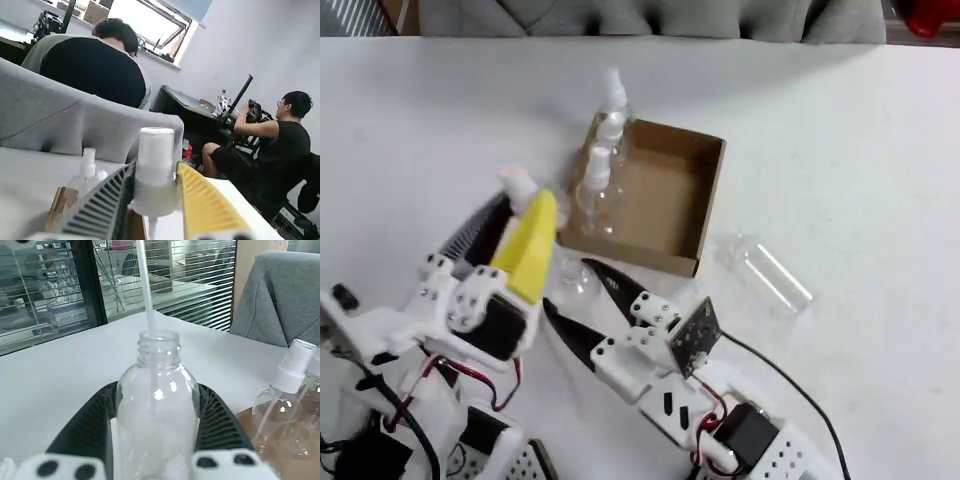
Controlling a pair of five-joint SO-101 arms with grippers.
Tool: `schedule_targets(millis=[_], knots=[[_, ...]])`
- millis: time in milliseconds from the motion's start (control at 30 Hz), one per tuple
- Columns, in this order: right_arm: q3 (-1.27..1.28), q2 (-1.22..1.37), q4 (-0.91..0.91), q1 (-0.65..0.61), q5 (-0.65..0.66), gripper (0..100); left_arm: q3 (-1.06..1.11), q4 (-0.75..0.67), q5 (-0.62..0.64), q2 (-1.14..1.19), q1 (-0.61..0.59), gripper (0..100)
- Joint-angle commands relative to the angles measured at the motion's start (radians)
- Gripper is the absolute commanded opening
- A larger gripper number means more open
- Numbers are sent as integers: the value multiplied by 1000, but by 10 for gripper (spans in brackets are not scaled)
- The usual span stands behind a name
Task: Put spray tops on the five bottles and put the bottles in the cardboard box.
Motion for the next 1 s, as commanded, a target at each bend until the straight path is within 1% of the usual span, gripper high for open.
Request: schedule_targets(millis=[0,200,367,467,633,833,967], knots=[[-6,-12,-15,1,0,15,6,21,-26,-2,39,20],[-6,-12,-15,1,0,15,91,12,-28,-7,41,20],[-6,-12,-15,1,0,15,98,21,-28,-7,42,20],[-6,-12,-15,1,0,15,100,58,-40,-7,44,20],[-6,-12,-15,1,0,15,97,149,-155,-7,44,20],[-6,-12,-15,1,0,15,98,221,-163,-7,47,20],[-6,-12,-15,2,0,15,94,259,-163,-8,111,20]])
